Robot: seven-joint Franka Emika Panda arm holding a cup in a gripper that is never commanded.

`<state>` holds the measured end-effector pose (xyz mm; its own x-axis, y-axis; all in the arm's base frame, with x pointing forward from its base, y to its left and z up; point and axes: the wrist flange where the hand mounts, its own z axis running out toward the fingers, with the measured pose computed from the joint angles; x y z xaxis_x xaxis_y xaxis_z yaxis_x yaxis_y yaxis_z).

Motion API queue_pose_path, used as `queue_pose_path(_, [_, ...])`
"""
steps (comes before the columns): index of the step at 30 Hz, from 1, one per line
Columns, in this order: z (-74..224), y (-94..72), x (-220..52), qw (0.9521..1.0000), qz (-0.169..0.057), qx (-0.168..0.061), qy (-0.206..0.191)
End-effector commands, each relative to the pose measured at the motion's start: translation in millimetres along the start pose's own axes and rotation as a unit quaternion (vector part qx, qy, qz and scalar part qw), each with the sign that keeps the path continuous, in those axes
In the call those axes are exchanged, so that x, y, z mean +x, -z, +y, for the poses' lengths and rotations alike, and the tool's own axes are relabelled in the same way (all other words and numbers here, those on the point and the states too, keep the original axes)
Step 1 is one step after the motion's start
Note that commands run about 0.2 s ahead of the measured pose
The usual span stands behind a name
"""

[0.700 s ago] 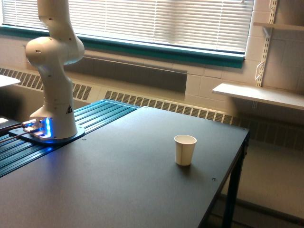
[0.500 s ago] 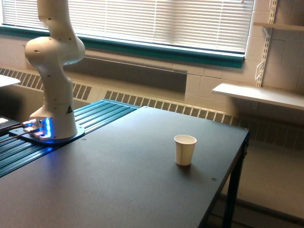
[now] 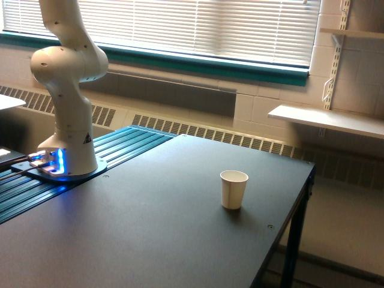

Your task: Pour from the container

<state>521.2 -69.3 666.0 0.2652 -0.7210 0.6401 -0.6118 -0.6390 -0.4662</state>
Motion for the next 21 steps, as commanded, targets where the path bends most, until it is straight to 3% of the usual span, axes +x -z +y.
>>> queue_pose_path(1, [39, -23.2, -30, 0.9951, -0.039, -0.084, -0.037])
queue_pose_path(6, [67, -36.9, -46, 0.9859, -0.067, -0.138, -0.066])
queue_pose_path(13, [78, -59.8, -74, 0.9779, -0.101, -0.158, -0.093])
queue_pose_path(16, [78, -63.0, -76, 0.9777, -0.103, -0.157, -0.093])
queue_pose_path(21, [81, -94.6, -129, 0.9647, -0.164, -0.183, -0.096])
